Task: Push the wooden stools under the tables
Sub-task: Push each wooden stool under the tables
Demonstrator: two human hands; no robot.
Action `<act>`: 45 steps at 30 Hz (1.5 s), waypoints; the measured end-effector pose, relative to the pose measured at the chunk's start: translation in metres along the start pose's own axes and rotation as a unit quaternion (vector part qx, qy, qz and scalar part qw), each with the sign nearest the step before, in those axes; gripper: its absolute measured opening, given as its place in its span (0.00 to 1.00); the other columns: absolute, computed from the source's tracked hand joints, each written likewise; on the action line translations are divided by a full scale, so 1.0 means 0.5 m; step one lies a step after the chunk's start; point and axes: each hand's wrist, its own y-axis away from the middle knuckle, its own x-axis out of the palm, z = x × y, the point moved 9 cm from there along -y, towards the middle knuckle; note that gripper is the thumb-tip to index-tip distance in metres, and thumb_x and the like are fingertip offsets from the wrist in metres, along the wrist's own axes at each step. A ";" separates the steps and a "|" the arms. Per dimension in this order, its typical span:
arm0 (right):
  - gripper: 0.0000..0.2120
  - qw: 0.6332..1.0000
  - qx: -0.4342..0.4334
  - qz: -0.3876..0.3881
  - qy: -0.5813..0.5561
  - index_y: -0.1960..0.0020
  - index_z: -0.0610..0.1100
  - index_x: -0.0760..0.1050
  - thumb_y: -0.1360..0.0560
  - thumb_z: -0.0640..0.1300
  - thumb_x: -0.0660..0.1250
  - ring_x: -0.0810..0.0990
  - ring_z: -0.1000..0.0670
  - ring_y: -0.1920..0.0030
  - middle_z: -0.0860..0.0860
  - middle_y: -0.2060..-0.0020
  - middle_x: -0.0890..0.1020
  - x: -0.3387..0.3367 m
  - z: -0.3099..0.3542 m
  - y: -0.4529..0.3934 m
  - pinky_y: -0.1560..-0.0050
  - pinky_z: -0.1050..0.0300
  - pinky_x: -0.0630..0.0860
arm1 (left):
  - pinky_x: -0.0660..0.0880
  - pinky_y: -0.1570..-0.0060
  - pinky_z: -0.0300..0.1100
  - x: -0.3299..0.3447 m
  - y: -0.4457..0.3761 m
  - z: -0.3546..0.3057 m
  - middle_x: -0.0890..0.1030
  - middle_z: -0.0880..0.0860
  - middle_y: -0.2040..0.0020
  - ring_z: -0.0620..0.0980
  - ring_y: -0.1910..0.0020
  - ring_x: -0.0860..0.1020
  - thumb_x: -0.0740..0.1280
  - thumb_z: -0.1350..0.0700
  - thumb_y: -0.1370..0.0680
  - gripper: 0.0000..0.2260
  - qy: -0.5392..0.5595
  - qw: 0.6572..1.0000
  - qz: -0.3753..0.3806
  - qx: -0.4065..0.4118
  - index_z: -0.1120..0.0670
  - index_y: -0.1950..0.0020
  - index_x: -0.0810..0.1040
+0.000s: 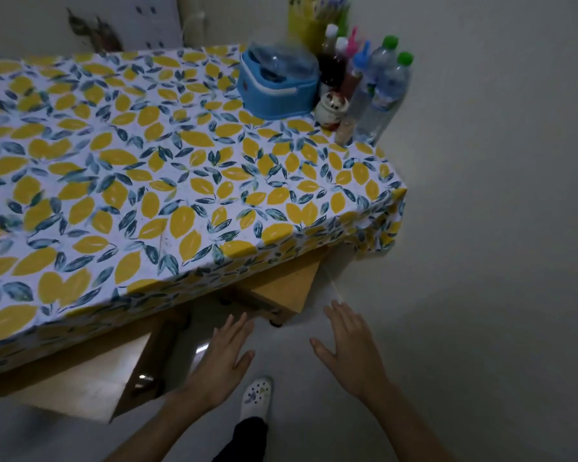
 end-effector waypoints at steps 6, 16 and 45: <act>0.42 0.997 -0.039 0.057 -0.022 0.23 0.44 0.55 0.30 0.68 0.42 0.52 0.48 0.23 0.48 0.23 0.57 0.158 -0.077 -0.182 0.23 0.51 0.46 | 0.34 0.29 0.43 0.120 -0.181 0.091 0.40 0.46 0.25 0.48 0.25 0.38 0.43 0.37 0.26 0.34 -0.035 0.999 0.010 -0.038 0.51 0.22 0.50; 0.39 0.990 -0.133 0.051 0.008 0.24 0.41 0.58 0.27 0.63 0.55 0.52 0.42 0.22 0.43 0.22 0.56 0.460 -0.200 -0.398 0.26 0.38 0.57 | 0.37 0.26 0.52 0.288 -0.421 0.239 0.51 0.54 0.22 0.56 0.23 0.47 0.43 0.41 0.20 0.28 -0.199 0.980 -0.017 -0.012 0.50 0.22 0.48; 0.36 0.902 -0.365 -0.113 0.202 0.24 0.42 0.60 0.26 0.61 0.60 0.62 0.43 0.25 0.41 0.25 0.64 0.496 -0.336 -0.376 0.28 0.43 0.62 | 0.39 0.26 0.57 0.463 -0.366 0.166 0.46 0.54 0.21 0.56 0.22 0.42 0.44 0.44 0.18 0.24 -0.236 0.937 -0.181 -0.184 0.47 0.22 0.47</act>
